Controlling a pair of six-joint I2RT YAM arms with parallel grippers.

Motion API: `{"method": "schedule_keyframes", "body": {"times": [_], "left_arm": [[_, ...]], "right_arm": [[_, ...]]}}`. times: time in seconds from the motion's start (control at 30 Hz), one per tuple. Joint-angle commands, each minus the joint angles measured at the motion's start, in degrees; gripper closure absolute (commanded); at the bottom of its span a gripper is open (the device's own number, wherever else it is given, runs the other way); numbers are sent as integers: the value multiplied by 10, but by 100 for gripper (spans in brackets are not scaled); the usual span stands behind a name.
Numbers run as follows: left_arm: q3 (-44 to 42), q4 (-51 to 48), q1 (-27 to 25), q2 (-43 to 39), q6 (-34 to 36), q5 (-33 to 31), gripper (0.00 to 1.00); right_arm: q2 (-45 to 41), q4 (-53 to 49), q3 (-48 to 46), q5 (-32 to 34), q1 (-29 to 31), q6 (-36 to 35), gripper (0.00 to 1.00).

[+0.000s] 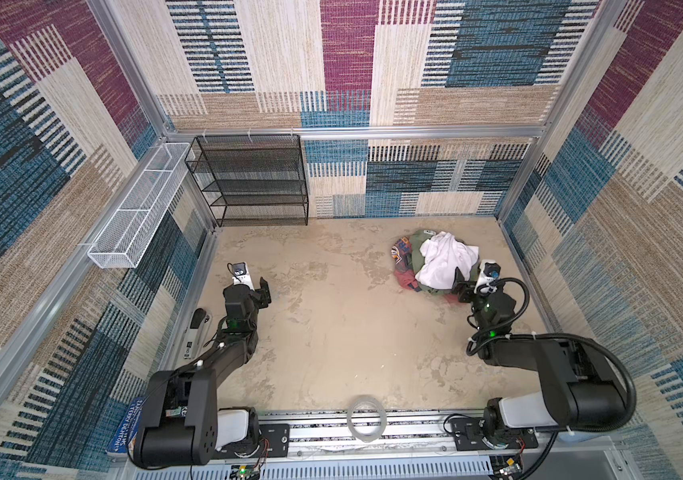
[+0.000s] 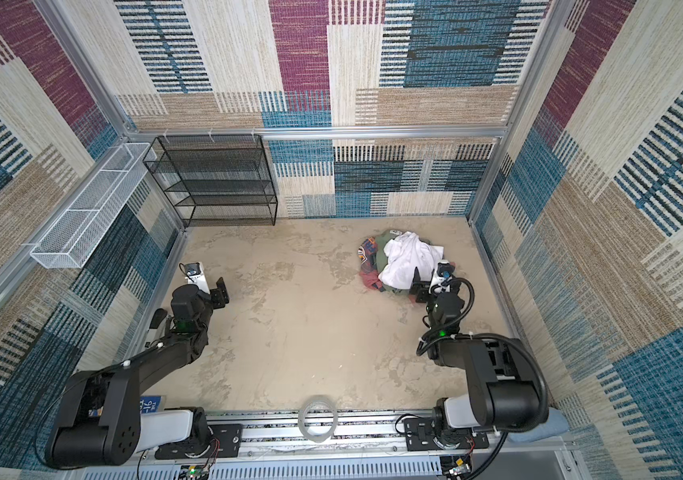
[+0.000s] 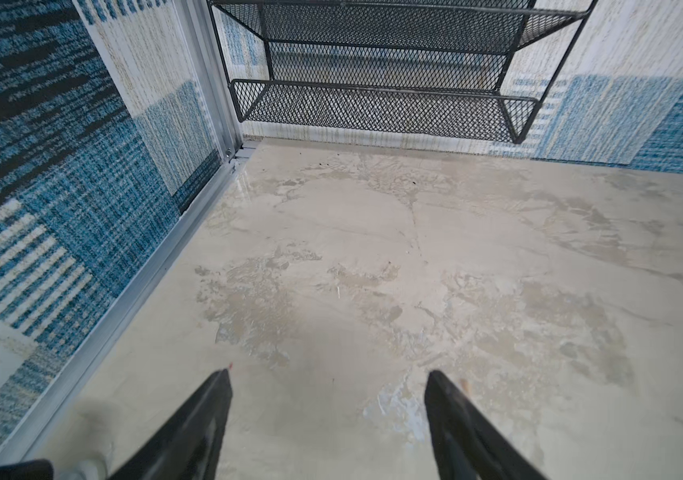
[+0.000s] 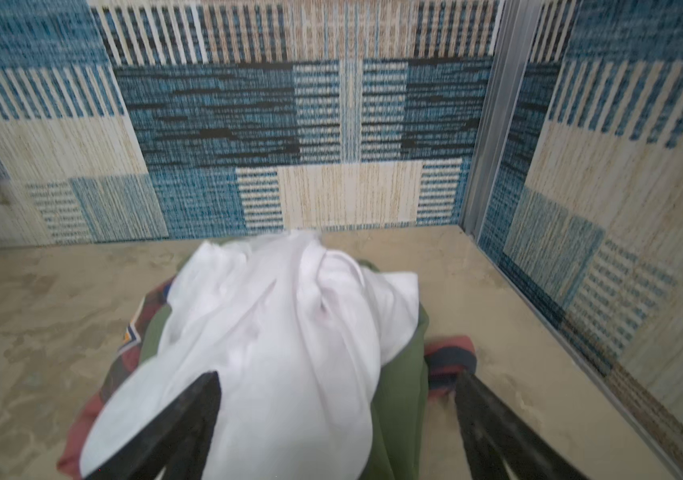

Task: Pick out a specific cloth from the pile
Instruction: 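Reach the right gripper to the maroon printed shirt at the pile's edge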

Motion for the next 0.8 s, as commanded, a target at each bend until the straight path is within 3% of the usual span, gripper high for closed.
{"method": "schedule_keyframes", "body": {"times": [0.0,0.2,0.4,0.6,0.77], "left_arm": [[31,-130,-4,-51,-59,4,29],[98,-260,-46,-105,-88,10,33],[154,-360,-75,-106,-116,16,35],[169,-396,-92,-100,-130,33,35],[168,-398,-95,-95,-134,40,35]], "right_arm": [[-59,-159,48,2,3,37,15],[-115,-346,164,-2,45,67,20],[-54,-500,279,6,139,56,27],[25,-554,319,33,217,47,41],[93,-583,351,38,240,56,51]]}}
